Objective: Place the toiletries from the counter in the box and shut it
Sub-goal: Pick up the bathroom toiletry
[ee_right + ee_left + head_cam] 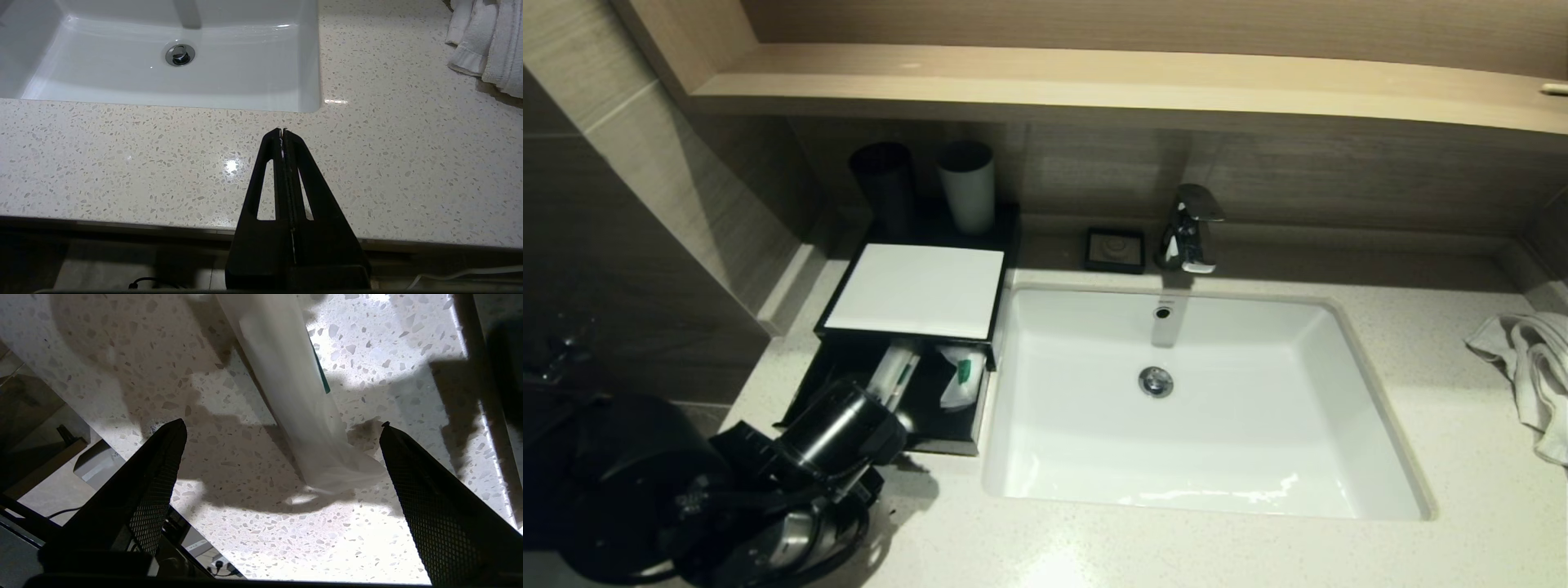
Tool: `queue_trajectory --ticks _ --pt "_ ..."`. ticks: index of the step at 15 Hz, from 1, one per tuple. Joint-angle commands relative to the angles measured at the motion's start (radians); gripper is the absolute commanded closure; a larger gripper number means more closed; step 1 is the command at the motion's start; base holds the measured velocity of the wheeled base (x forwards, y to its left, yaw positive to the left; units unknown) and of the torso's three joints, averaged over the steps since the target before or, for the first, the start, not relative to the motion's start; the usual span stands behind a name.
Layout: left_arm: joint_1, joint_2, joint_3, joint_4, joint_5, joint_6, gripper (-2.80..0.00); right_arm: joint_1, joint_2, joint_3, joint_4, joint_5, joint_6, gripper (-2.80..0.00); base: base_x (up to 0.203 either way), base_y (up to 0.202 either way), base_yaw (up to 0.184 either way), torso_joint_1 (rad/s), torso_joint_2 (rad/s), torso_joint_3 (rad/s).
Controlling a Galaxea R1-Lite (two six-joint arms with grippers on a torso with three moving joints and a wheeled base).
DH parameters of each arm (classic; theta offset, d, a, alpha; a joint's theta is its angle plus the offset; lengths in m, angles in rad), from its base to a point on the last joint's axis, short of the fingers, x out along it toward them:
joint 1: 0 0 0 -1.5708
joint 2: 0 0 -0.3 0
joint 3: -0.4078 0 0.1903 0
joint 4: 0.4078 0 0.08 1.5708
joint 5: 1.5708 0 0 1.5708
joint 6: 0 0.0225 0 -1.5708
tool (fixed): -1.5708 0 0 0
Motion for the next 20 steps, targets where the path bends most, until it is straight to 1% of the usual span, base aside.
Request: queue_trajectory --ticks 1,2,11,14,17,20 --pt "0.004 0.002 0.002 -0.007 0.003 -0.009 -2.80 0.000 0.000 0.000 0.000 0.000 0.000 0.00 0.000 0.000 0.000 0.000 0.00 0.000" --pt "0.004 -0.001 0.006 -0.010 0.003 -0.008 0.00 0.000 0.000 0.000 0.000 0.000 0.000 0.00 0.000 0.000 0.000 0.000 0.00 0.000" --pt "0.010 -0.001 0.011 -0.014 0.003 -0.005 0.00 0.000 0.000 0.000 0.000 0.000 0.000 0.00 0.000 0.000 0.000 0.000 0.00 0.000" --pt "0.039 -0.009 0.014 -0.013 0.003 -0.002 0.00 0.000 0.000 0.000 0.000 0.000 0.000 0.00 0.000 0.000 0.000 0.000 0.00 0.000" --pt "0.047 -0.061 0.015 0.000 0.007 0.015 0.00 0.000 0.000 0.000 0.000 0.000 0.000 0.00 0.000 0.000 0.000 0.000 0.00 0.000" --pt "0.047 -0.156 0.036 0.021 0.013 0.040 0.00 0.000 0.000 0.000 0.000 0.000 0.000 0.00 0.000 0.000 0.000 0.000 0.00 0.000"
